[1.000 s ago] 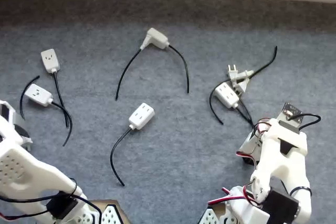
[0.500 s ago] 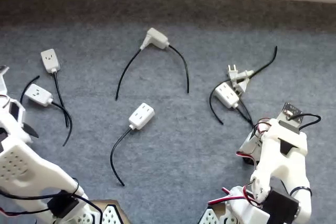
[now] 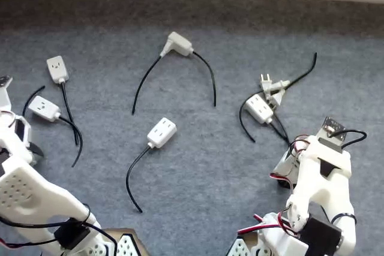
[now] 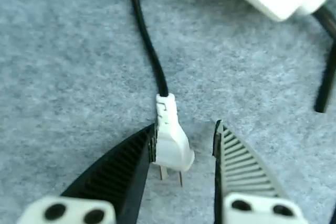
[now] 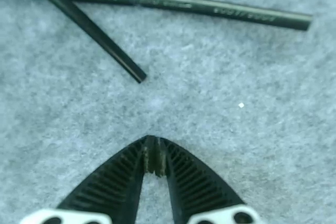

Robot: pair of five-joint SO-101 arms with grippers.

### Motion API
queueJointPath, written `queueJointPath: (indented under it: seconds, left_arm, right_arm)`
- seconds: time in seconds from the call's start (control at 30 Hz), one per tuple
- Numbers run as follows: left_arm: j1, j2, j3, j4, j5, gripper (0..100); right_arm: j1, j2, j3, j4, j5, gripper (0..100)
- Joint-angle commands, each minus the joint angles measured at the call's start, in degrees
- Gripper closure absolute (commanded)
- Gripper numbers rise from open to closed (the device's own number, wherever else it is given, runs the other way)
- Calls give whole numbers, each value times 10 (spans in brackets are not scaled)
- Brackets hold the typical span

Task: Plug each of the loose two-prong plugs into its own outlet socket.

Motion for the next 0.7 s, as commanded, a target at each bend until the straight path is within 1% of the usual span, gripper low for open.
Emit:
queueJointPath:
  seconds: [0.0, 0.5, 0.67]
  left_arm:
    - [-11, -3, 1, -4, -4, 804]
    - [-14, -6, 9, -14, -6, 804]
    - [-41, -7, 9, -46, -47, 804]
  right_arm:
    - [-4, -4, 4, -21, -4, 989]
    - [-3, -4, 4, -21, -4, 989]
    - [-4, -4, 4, -21, -4, 989]
